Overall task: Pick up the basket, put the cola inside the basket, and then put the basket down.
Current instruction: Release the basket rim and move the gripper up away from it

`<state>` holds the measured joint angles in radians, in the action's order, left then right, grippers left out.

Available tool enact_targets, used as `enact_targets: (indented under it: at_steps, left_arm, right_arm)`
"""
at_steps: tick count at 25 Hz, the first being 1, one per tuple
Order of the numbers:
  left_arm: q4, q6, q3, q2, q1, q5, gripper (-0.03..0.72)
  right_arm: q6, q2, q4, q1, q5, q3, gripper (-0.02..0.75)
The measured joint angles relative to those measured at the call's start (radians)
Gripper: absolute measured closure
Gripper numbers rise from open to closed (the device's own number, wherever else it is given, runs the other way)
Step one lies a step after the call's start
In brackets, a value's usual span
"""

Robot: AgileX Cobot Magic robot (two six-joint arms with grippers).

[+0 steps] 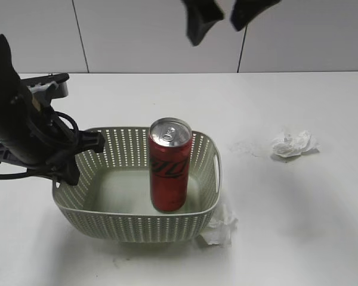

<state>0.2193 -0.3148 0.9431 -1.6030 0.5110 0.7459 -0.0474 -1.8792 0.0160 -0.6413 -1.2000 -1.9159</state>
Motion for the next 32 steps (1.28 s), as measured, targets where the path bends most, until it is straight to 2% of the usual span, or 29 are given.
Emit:
enact_targets:
  at_steps: [4,8,12,18,32]
  left_arm:
    - [0.023,0.000,0.000,0.001,0.000,0.010,0.688]
    - [0.027,0.000,0.000,0.001,0.000,0.025,0.688]
    - [0.027,0.000,0.000,0.001,0.000,0.052,0.688]
    - [0.030,0.000,0.000,0.001,0.000,0.061,0.688]
    - [0.033,0.000,0.000,0.001,0.000,0.061,0.688]
  right_arm:
    - [-0.001,0.089,0.000,0.171,0.000,0.083,0.115]
    - [0.002,0.196,0.000,0.352,0.000,0.234,0.128]
    - [0.047,0.319,0.000,0.474,0.000,0.408,0.134]
    - [0.082,0.559,0.012,0.497,0.054,0.673,0.143]
    - [0.082,1.255,-0.056,0.497,0.203,1.365,0.144]
